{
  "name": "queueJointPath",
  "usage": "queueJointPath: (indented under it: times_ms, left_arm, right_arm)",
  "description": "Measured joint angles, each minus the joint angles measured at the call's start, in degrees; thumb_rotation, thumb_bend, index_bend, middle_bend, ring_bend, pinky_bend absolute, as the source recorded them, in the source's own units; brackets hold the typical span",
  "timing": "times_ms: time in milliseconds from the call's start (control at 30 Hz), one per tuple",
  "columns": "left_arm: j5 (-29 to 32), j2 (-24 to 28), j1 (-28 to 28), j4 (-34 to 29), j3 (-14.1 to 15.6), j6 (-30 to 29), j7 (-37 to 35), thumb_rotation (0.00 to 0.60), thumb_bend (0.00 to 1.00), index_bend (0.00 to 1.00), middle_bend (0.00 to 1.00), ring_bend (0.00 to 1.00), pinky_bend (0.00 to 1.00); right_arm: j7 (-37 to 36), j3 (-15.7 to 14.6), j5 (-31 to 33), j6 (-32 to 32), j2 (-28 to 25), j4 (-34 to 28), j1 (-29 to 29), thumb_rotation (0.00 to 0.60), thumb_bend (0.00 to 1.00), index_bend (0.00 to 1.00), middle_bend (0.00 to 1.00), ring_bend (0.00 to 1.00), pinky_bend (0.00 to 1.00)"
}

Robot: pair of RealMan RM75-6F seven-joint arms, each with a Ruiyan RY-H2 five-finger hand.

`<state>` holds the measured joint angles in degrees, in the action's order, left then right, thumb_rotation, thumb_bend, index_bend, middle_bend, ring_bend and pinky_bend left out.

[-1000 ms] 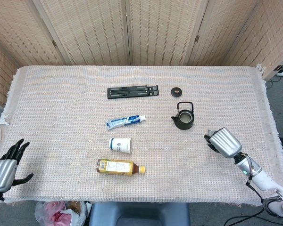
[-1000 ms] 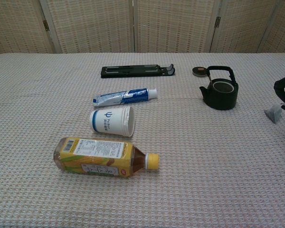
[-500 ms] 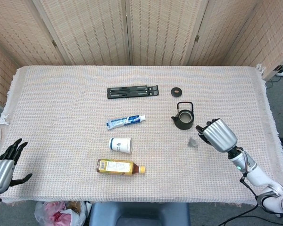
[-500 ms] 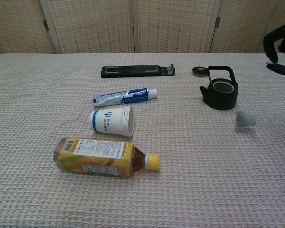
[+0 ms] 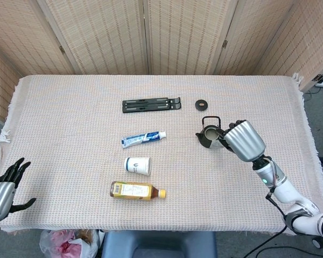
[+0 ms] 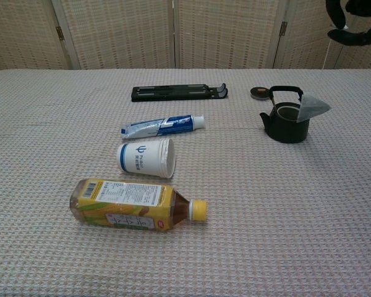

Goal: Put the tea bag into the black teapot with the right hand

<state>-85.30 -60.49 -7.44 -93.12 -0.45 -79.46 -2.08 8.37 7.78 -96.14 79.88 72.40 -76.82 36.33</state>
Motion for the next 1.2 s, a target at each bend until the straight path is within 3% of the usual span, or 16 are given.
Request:
queueJointPath:
  times_ms: [200, 1200]
  left_arm:
    - [0.25, -0.03, -0.17, 0.08, -0.09, 0.34, 0.25, 0.600, 0.23, 0.00, 0.00, 0.11, 0.32]
    - [2.49, -0.53, -1.18, 0.18, -0.47, 2.80, 1.62, 0.600, 0.23, 0.00, 0.00, 0.11, 0.32]
  right_arm:
    - [0.67, 1.70, 1.68, -1.32, 0.59, 0.13, 1.02, 0.600, 0.30, 0.67, 1.00, 0.88, 0.93]
    - [-4.55, 2.60, 4.36, -4.44, 7.65, 13.06, 3.53, 0.600, 0.30, 0.67, 1.00, 0.88, 0.93]
